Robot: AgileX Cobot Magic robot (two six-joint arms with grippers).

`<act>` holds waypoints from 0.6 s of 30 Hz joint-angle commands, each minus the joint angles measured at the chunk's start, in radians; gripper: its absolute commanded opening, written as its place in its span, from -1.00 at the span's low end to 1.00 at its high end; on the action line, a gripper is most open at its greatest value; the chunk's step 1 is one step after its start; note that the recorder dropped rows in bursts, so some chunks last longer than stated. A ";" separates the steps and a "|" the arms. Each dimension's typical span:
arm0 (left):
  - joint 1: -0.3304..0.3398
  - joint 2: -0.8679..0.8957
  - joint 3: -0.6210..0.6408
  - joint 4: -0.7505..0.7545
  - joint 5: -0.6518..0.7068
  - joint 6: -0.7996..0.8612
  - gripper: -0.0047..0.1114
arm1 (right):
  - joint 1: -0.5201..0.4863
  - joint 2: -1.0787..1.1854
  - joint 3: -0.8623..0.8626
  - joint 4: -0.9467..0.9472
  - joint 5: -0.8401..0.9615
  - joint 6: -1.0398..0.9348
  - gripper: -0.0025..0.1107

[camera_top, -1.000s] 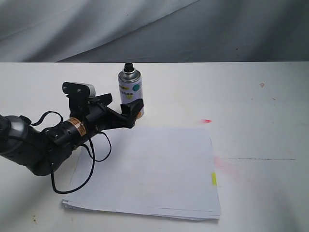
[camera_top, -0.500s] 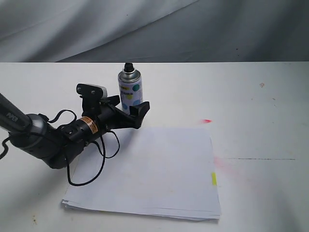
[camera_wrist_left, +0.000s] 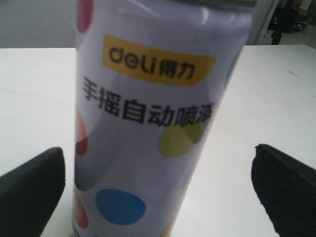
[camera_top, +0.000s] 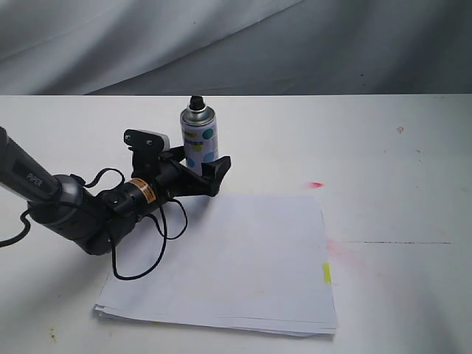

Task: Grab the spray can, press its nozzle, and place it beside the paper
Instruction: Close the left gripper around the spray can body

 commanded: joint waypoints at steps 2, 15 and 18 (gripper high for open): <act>-0.011 0.002 -0.005 -0.024 -0.006 0.010 0.72 | -0.008 -0.007 0.004 -0.006 -0.004 0.003 -0.96; -0.054 0.002 -0.005 -0.194 0.068 0.011 0.72 | -0.008 -0.007 0.004 -0.006 -0.004 0.003 -0.96; -0.054 0.002 -0.005 -0.195 0.066 0.011 0.72 | -0.008 -0.007 0.004 -0.006 -0.004 0.003 -0.96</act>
